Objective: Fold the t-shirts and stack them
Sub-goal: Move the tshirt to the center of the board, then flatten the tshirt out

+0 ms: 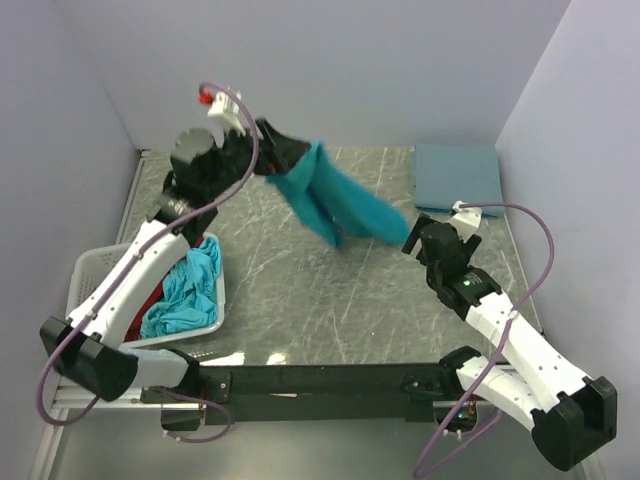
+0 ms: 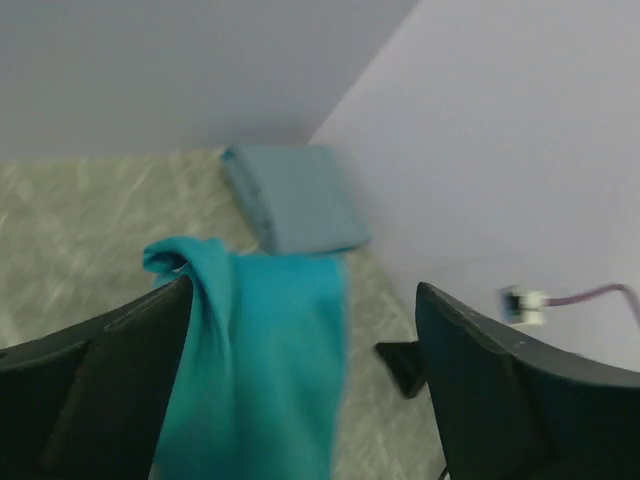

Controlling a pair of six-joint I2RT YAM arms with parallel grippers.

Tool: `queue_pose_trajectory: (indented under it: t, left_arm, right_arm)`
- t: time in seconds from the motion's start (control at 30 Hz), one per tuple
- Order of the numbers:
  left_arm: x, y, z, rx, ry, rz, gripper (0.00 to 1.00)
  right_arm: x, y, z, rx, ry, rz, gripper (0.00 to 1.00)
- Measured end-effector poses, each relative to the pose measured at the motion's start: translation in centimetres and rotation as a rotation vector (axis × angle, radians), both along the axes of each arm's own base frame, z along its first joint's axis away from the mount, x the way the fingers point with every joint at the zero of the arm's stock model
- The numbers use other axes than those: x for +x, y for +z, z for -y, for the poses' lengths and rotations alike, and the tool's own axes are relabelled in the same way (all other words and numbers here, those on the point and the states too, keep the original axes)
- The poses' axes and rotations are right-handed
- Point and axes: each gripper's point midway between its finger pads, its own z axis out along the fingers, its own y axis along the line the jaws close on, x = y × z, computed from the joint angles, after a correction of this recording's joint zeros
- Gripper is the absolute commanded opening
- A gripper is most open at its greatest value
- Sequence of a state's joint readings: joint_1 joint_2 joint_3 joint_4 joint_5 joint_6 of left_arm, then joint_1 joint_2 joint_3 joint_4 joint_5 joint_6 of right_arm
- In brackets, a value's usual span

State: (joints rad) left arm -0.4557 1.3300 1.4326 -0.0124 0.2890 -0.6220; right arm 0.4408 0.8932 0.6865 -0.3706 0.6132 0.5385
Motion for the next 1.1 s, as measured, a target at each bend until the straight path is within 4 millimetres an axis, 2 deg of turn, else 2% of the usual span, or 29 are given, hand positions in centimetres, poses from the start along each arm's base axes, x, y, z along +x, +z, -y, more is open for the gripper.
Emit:
queue_pose_trajectory:
  t: [0.17,0.23,0.33,0.5,0.8,0.97,1.1]
  left_arm:
    - [0.5,-11.8,-3.2,0.103,0.189,-0.248,0.99]
    - [-0.1,-16.9,-4.5,0.151,0.243,-0.349,0.99]
    - [-1.9,-22.6,-6.0,0.193,0.289,-0.475,1.0]
    - [-4.3,-26.7,-7.4,0.185,0.335,-0.58,0.99]
    - [-7.0,-34.2,-9.9,0.233,0.451,-0.792,0.97]
    - [-6.5,-36.7,-10.6,0.271,0.529,-0.863,0.88]
    - [-5.1,-37.6,-11.2,0.297,0.622,-0.898,0.83]
  right_arm:
    - [0.1,-0.4,-0.1,-0.004,0.003,-0.015,0.98]
    - [0.1,-0.7,-0.3,-0.004,0.009,-0.025,0.98]
    - [0.3,-1.3,-0.7,-0.002,0.025,-0.047,0.99]
    - [0.5,-2.4,-1.4,0.006,0.055,-0.086,0.99]
    - [1.2,-5.2,-1.6,0.021,0.038,-0.174,0.96]
    - [2.4,-7.2,-1.3,0.053,0.014,-0.247,0.96]
    - [3.0,-8.3,-1.2,0.081,0.013,-0.286,0.94]
